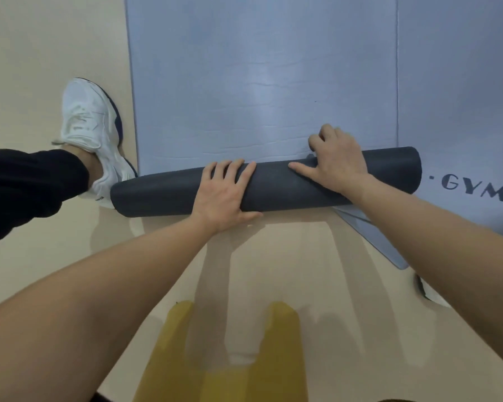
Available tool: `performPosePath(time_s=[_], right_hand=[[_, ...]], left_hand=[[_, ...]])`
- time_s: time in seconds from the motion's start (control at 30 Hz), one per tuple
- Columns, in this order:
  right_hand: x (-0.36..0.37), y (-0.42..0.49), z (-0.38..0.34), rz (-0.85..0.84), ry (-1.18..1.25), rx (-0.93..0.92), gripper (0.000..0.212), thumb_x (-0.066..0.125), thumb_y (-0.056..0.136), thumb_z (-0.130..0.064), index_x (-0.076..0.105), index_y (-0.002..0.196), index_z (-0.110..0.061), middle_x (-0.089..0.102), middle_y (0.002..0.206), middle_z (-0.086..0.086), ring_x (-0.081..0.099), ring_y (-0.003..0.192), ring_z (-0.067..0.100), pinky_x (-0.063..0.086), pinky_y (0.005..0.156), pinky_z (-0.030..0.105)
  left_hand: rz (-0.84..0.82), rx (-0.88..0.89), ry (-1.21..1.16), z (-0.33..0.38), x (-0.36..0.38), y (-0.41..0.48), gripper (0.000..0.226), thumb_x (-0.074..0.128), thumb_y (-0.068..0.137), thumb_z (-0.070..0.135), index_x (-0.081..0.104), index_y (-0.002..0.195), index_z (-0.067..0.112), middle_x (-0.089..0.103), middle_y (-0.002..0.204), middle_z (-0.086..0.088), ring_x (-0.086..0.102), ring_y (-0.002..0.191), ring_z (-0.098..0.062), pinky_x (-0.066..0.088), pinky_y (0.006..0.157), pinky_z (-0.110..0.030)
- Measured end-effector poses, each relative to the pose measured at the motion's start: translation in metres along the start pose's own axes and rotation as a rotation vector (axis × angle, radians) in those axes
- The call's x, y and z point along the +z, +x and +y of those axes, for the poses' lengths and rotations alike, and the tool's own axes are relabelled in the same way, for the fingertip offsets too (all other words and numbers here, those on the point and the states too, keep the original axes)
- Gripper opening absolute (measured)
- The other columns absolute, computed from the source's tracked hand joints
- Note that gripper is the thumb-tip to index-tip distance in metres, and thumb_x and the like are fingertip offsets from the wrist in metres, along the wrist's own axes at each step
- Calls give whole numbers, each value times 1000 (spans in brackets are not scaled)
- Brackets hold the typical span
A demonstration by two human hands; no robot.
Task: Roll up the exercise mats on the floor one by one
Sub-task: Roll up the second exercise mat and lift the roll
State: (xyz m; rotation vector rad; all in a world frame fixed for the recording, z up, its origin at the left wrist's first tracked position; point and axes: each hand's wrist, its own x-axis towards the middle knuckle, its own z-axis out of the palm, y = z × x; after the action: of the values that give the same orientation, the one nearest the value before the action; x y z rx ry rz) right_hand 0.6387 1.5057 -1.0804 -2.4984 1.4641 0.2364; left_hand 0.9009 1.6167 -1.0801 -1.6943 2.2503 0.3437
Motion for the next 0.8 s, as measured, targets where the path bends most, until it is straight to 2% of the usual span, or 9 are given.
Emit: performPosePath(time_s=[0.1, 0.23, 0.3, 0.4, 0.5, 0.57, 0.67, 0.73, 0.8], right_hand=[[5, -23, 6, 185, -14, -103, 65, 53, 91, -70, 63, 104, -7, 60, 105, 15, 55, 90, 36, 43, 81, 47], [22, -59, 9, 131, -108, -155, 94, 54, 82, -83, 54, 138, -8, 56, 133, 19, 52, 119, 41, 35, 108, 57], [24, -61, 9, 63, -168, -111, 106, 54, 77, -88, 45, 148, -9, 50, 141, 21, 48, 128, 43, 29, 114, 64], [16, -46, 11, 42, -150, -85, 107, 56, 74, -90, 47, 145, -10, 54, 135, 21, 51, 119, 41, 35, 108, 59], [-1, -27, 16, 12, -113, -122, 102, 46, 75, -95, 53, 134, -13, 62, 116, 17, 57, 102, 37, 44, 93, 49], [-16, -13, 19, -48, -70, -121, 99, 44, 73, -97, 57, 128, -16, 62, 105, 12, 58, 96, 33, 47, 82, 44], [-33, 10, 26, -157, 2, -87, 93, 44, 68, -99, 58, 121, -24, 61, 97, 3, 59, 90, 28, 40, 68, 36], [-42, 28, 30, -258, 68, -59, 87, 46, 66, -101, 58, 113, -29, 62, 95, -1, 60, 88, 27, 41, 68, 37], [-50, 45, 33, -365, 136, -28, 81, 50, 63, -101, 57, 103, -31, 65, 94, -4, 61, 87, 25, 46, 73, 40]], left_hand=[[-20, 28, -17, -9, 2, 12, 113, 39, 74, 96, 28, 159, 22, 44, 153, -6, 45, 131, -33, 31, 114, -50], [-92, 84, -166, -28, -9, 36, 113, 43, 69, 98, 32, 157, 28, 48, 151, 3, 48, 129, -28, 33, 111, -46], [-134, 104, -270, -35, -15, 48, 110, 51, 67, 96, 35, 155, 31, 47, 150, 4, 45, 128, -27, 35, 108, -45], [-202, 82, -376, -42, -24, 60, 106, 57, 63, 95, 42, 151, 36, 43, 144, 2, 41, 126, -28, 41, 103, -46], [-237, 40, -318, -46, -39, 67, 106, 45, 61, 100, 48, 147, 38, 48, 135, 1, 43, 120, -28, 43, 102, -47], [-62, 60, -198, -45, -45, 64, 99, 42, 69, 96, 55, 142, 30, 56, 128, -2, 51, 114, -29, 42, 96, -45], [284, 93, -123, -28, -46, 44, 86, 54, 78, 79, 57, 140, 18, 63, 125, -8, 57, 108, -33, 40, 91, -44], [322, 98, -70, -10, -41, 32, 91, 58, 79, 73, 48, 149, 16, 56, 140, -13, 51, 124, -36, 39, 103, -49], [239, 50, -26, 5, -36, 29, 103, 56, 78, 77, 31, 159, 18, 39, 157, -18, 36, 143, -40, 26, 119, -59]])
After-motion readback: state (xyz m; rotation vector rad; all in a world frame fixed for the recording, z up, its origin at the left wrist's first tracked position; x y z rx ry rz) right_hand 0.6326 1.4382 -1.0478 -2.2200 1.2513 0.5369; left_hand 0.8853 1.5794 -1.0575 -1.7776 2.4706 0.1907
